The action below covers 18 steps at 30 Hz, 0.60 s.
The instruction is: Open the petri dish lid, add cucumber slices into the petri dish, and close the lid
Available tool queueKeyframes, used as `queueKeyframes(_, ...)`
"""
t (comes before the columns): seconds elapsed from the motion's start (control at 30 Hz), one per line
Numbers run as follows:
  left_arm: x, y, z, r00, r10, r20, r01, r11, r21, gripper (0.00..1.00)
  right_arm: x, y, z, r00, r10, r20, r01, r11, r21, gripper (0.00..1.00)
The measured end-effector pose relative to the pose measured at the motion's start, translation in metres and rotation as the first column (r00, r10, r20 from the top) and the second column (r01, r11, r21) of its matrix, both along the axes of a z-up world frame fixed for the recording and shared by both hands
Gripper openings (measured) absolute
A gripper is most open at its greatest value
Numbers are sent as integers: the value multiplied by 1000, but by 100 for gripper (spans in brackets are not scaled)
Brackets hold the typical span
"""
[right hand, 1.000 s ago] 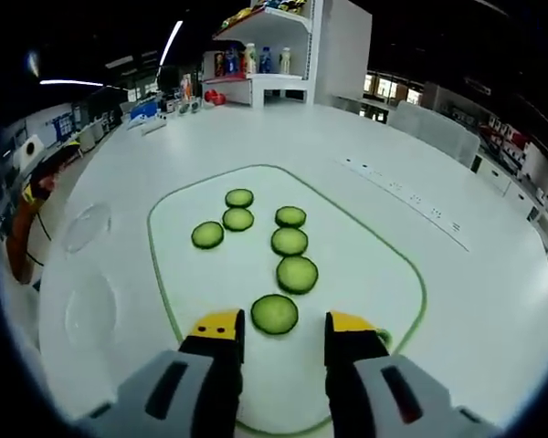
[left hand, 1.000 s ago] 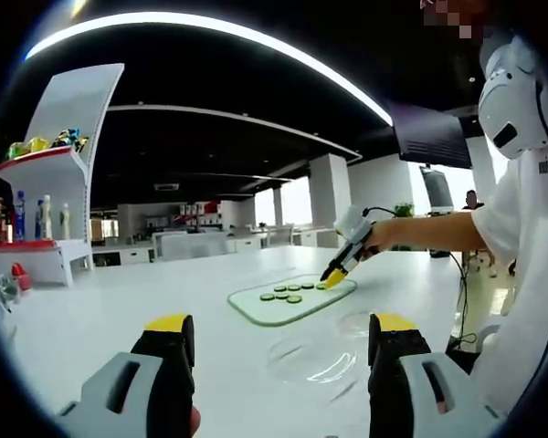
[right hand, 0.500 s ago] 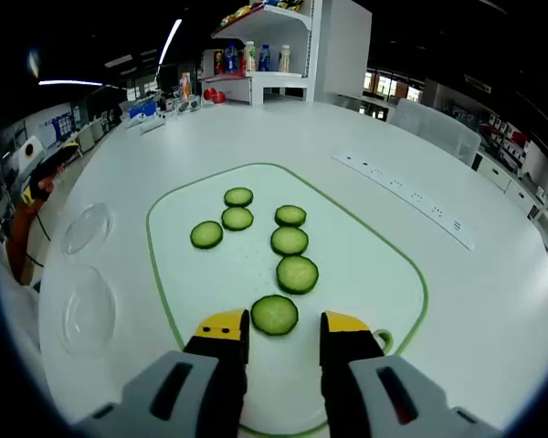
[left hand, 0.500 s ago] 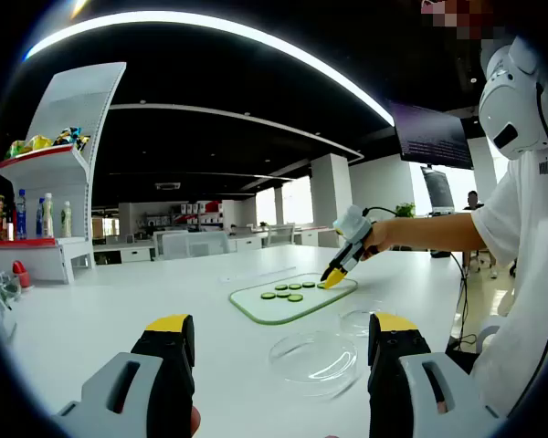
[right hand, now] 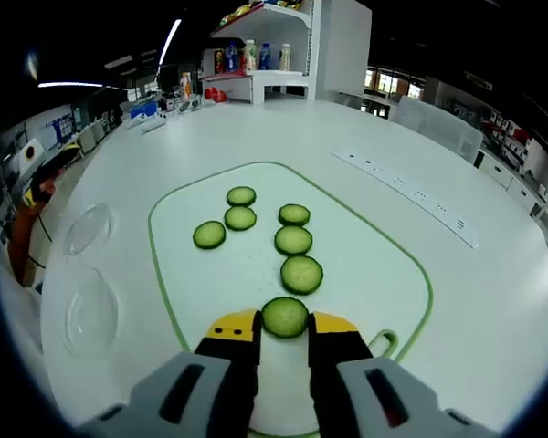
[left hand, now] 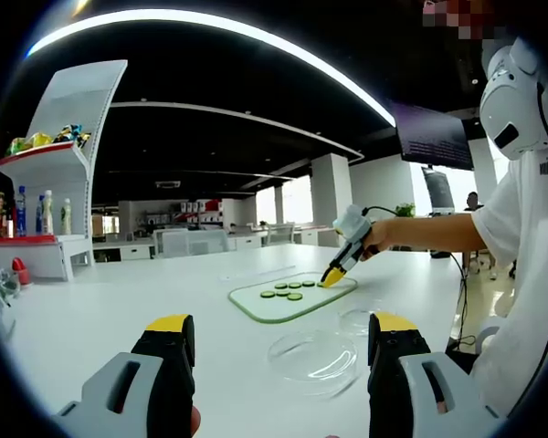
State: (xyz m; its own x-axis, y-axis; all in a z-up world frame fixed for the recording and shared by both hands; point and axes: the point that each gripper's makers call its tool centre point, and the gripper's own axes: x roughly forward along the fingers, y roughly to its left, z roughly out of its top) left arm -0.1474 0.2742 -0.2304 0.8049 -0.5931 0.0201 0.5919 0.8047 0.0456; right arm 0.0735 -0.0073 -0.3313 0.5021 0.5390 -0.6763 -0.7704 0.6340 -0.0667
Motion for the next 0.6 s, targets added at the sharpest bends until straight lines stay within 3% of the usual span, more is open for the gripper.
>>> queueKeyframes(0.6, 1, 0, 0, 1000, -2, -6, 2, 1000, -22, 77, -1, 1, 2, 1000, 1, 4, -1, 1000, -10, 19)
